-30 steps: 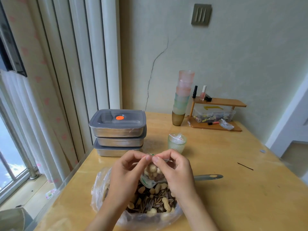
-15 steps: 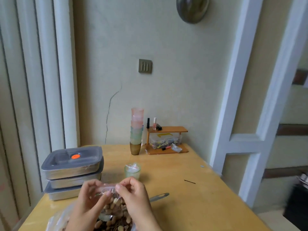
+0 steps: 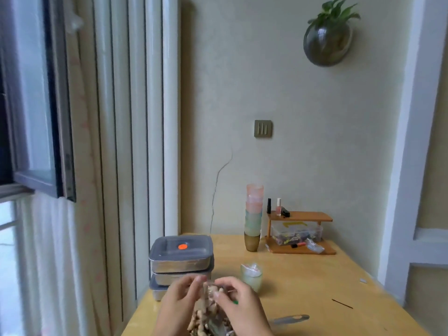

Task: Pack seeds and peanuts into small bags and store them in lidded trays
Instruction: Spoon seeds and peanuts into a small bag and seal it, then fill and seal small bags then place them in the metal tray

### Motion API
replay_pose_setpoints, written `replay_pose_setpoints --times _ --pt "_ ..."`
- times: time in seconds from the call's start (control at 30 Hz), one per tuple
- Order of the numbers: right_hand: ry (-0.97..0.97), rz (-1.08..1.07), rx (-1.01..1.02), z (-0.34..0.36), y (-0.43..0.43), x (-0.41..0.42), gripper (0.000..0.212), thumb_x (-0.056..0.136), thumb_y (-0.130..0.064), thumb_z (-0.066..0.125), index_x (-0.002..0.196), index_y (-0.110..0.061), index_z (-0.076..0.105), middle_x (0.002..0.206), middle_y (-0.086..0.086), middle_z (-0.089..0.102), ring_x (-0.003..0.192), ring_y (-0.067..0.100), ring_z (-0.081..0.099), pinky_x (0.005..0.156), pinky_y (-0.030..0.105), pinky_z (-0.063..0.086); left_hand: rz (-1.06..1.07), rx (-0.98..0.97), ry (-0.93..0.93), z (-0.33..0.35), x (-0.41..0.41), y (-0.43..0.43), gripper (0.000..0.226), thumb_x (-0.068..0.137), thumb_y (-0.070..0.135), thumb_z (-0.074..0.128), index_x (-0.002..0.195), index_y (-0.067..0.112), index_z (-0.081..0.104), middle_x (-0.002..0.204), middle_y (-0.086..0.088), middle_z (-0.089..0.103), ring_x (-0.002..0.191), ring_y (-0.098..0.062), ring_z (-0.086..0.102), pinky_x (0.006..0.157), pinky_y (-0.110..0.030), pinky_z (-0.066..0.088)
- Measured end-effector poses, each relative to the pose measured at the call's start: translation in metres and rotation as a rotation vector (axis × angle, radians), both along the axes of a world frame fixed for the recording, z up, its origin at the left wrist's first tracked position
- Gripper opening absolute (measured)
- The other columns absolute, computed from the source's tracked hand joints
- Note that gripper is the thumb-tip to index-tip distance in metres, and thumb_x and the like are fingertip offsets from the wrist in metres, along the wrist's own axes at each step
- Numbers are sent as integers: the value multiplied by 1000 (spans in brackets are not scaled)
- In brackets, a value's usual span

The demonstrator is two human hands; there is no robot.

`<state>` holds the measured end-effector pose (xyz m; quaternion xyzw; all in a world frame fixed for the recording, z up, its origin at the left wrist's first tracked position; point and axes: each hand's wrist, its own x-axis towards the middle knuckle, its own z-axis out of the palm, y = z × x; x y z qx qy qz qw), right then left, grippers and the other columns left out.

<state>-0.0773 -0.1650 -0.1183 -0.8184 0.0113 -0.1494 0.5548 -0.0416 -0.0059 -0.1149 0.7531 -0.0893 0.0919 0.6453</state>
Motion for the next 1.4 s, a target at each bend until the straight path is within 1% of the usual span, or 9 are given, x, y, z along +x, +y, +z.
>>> replay_pose_setpoints --times 0.1,0.23,0.33,0.4,0.5,0.77,0.9,1.1,1.4 --pt "165 -112 314 -2 -14 41 19 83 -23 57 90 -19 74 77 -1 73 74 23 64 74 33 50 342 88 -152 16 31 23 10 96 19 68 98 29 71 114 -7 65 100 -10 59 82 -23 44" --pt "228 -145 540 2 -23 101 27 87 -26 44 85 -7 63 58 2 51 48 20 43 50 27 39 582 140 132 26 91 52 40 96 30 63 127 4 61 136 -26 49 133 -33 36 104 -42 35" --pt "264 -155 434 34 0 96 40 90 -48 47 91 -11 62 73 7 57 61 23 53 55 31 42 553 287 292 24 120 62 55 92 51 57 102 -1 69 110 -24 65 117 -38 52 95 -43 46" --pt "270 -85 368 39 8 100 39 101 -46 50 96 -9 62 73 7 59 58 22 53 51 29 42 500 284 254 24 125 62 44 94 39 60 74 2 69 77 -14 69 84 -31 64 71 -35 49" --pt "280 -12 349 40 17 110 29 101 -36 56 97 -9 66 70 5 63 53 19 55 47 25 41 484 205 236 21 125 59 24 87 20 68 72 2 69 68 -11 69 65 -26 62 57 -31 42" --pt "218 -51 459 49 4 87 25 99 -33 57 86 -12 59 65 6 54 48 16 49 45 25 37 359 -43 156 37 69 57 28 92 27 61 94 3 47 86 -10 47 73 -24 43 64 -37 35" --pt "404 147 307 64 -24 42 32 100 -48 62 111 -18 66 70 2 56 49 11 52 47 22 40 232 -11 254 30 25 66 51 74 47 49 95 2 53 90 -12 52 79 -26 48 69 -40 40" --pt "727 339 -42 49 -67 -27 28 95 -36 69 105 -13 58 68 0 61 52 12 57 44 20 40 87 157 307 -11 -54 71 43 103 44 49 96 9 73 95 -15 76 83 -30 71 72 -40 60" --pt "833 444 -185 -4 -85 -113 20 99 -30 65 94 -11 60 71 3 66 49 10 60 42 20 46 132 521 288 -70 -131 59 43 102 33 47 75 7 67 79 -9 71 71 -23 61 61 -30 43"
